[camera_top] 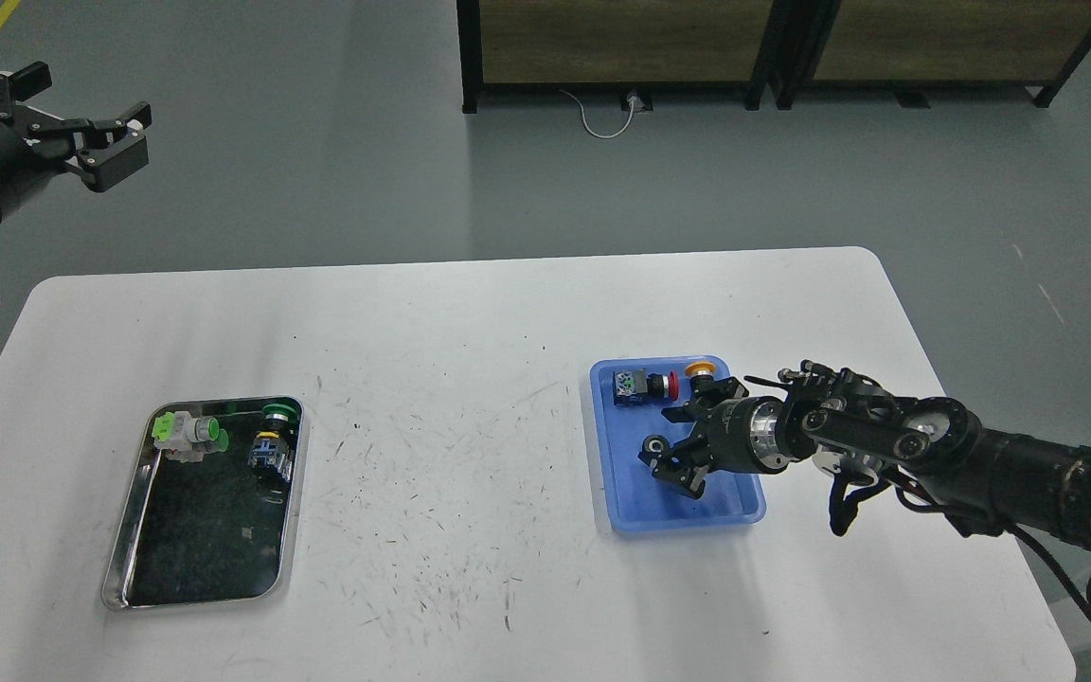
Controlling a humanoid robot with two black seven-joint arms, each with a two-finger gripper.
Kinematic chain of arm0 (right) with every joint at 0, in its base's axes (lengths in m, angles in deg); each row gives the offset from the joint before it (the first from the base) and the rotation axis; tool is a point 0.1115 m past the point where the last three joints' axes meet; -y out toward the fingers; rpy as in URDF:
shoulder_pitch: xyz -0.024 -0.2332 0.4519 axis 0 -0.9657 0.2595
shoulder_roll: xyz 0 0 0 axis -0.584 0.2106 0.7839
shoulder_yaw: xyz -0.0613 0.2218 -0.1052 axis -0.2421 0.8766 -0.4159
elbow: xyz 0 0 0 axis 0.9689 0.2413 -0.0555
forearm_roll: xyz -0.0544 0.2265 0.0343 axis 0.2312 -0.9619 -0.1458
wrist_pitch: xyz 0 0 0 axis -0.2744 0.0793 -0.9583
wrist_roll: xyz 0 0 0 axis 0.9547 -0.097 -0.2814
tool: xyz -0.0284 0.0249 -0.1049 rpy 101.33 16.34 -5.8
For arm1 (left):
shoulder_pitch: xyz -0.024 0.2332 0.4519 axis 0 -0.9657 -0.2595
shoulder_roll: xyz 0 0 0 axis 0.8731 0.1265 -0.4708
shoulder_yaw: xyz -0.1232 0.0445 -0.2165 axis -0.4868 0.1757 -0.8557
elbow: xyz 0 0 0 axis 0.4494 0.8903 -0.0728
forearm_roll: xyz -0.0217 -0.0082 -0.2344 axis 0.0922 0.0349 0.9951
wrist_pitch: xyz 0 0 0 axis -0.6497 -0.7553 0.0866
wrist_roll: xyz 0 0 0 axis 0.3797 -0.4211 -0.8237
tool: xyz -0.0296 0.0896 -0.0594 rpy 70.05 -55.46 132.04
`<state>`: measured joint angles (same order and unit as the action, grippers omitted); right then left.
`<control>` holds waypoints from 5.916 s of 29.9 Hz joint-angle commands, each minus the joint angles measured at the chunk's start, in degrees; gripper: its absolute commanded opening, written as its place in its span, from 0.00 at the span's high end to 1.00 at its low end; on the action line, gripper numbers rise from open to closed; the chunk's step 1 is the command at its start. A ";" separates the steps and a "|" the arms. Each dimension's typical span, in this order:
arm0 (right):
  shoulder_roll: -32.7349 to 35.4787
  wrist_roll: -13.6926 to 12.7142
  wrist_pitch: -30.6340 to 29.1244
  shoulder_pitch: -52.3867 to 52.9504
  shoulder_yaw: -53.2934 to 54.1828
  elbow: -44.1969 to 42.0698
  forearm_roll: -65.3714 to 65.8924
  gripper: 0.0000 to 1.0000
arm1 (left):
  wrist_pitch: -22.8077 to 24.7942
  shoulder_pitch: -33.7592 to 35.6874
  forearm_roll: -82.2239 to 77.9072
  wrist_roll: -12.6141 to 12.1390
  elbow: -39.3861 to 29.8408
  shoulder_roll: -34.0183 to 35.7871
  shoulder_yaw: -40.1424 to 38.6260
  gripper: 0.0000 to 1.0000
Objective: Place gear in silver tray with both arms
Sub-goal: 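Grasp a small black gear in the blue tray with the right gripper, then lift the gear and carry it toward the silver tray, setting it on the table, then retract the right arm and reach the left gripper to the black gear, then grasp the black gear on the table with the left gripper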
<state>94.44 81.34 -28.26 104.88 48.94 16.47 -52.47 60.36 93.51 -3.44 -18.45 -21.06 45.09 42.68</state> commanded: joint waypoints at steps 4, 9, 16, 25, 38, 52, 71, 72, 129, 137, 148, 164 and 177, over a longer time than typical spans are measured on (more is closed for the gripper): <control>-0.17 0.00 -0.09 -0.51 -0.01 -0.70 0.08 0.45 | 0.00 0.00 0.02 0.00 0.00 0.36 0.00 0.02; -0.96 0.00 -0.09 -0.60 0.16 -1.23 0.26 0.54 | 0.00 0.00 0.02 0.00 0.00 0.45 0.00 0.02; -1.40 0.09 -0.71 -0.86 0.69 -1.32 0.35 0.67 | 0.00 0.00 0.02 0.00 0.00 0.36 0.00 0.02; -1.40 0.17 -1.32 -0.86 1.04 -1.32 0.35 0.82 | 0.00 0.00 0.02 0.00 0.00 0.53 0.00 0.02; 0.62 0.61 -6.33 6.69 4.39 2.99 -2.02 0.80 | -0.09 0.00 0.02 -0.09 0.00 1.33 -0.70 0.02; -20.29 0.61 -6.60 8.19 -2.82 -3.16 -3.61 0.77 | -2.90 -0.53 0.11 -0.18 0.00 1.15 -0.79 0.02; -21.79 1.05 -7.30 7.14 -4.85 -8.96 -3.61 0.76 | -2.99 -0.53 0.55 -0.26 -0.09 1.85 -1.31 0.02; -21.79 1.40 -7.39 6.79 -4.41 -8.96 -3.61 0.75 | -2.99 -0.53 0.64 -0.27 -0.09 2.03 -1.40 0.02; -1.77 1.76 -8.89 14.60 29.78 -18.19 -6.86 0.02 | 0.62 -8.60 -11.21 0.96 -6.59 -16.32 0.53 0.01; 2.99 1.58 -7.48 16.63 31.02 -18.37 -8.09 0.02 | 0.00 -16.16 -19.48 1.84 -6.86 -29.60 5.36 0.01; 1.15 1.05 -7.30 17.07 30.22 -20.48 -8.00 0.02 | -2.63 -26.01 -26.25 2.46 -6.77 -32.95 7.21 0.01; 0.09 1.14 -6.95 17.07 30.14 -20.92 -8.00 0.02 | -5.09 -30.76 -30.39 5.88 -4.49 -32.78 7.83 0.01; 0.09 1.14 -7.04 17.07 29.96 -20.83 -7.92 0.02 | -7.29 -30.94 -29.77 7.47 -4.14 -32.86 7.83 0.18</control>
<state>94.53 82.48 -35.27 121.94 78.97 -4.36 -60.48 53.11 62.59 -33.25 -11.04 -25.13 12.23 50.52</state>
